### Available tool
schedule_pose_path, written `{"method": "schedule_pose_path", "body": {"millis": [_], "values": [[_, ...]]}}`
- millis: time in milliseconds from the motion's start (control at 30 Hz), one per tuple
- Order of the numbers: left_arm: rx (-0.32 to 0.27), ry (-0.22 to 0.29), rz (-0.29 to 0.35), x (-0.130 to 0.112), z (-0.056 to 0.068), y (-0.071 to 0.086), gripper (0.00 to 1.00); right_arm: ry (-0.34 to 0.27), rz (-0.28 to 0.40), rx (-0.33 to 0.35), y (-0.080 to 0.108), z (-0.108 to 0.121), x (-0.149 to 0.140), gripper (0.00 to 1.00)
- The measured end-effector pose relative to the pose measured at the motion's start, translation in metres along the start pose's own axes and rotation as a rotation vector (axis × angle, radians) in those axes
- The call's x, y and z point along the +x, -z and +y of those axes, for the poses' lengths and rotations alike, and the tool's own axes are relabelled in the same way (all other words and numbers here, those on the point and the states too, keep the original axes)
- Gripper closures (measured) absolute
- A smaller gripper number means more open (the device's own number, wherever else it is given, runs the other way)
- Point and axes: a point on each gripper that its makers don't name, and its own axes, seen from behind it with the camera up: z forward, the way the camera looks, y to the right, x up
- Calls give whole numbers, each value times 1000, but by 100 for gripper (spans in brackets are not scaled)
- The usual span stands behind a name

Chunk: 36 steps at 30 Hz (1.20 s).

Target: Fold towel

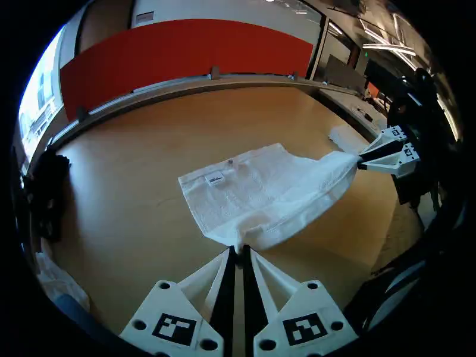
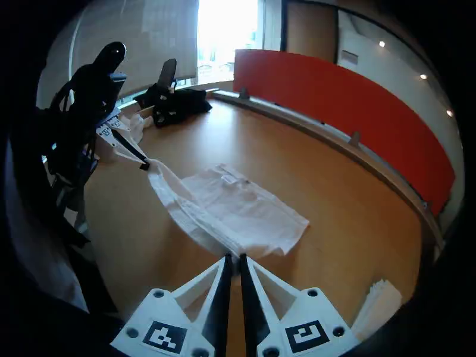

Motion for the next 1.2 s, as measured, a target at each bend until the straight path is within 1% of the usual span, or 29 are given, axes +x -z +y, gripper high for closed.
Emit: {"method": "schedule_pose_path", "body": {"millis": [300, 500, 600, 800, 1000, 1200], "values": [[-9, -5, -2, 4, 5, 17, 92, 9, 0, 5, 13, -7, 6, 90], [-14, -2, -7, 2, 8, 20, 92, 1, -1, 7, 16, -8, 5, 90], [-17, 4, -9, 1, 8, 20, 92, -2, -3, 9, 15, -8, 4, 90], [-12, 14, -4, 4, 4, 17, 92, 5, -6, 11, 12, -7, 5, 90], [-4, 17, -2, 9, -1, 11, 92, 6, -17, 12, 5, 1, 6, 90], [7, 38, -11, 15, -8, 0, 92, 2, -36, 8, -7, 14, 5, 90]]}}
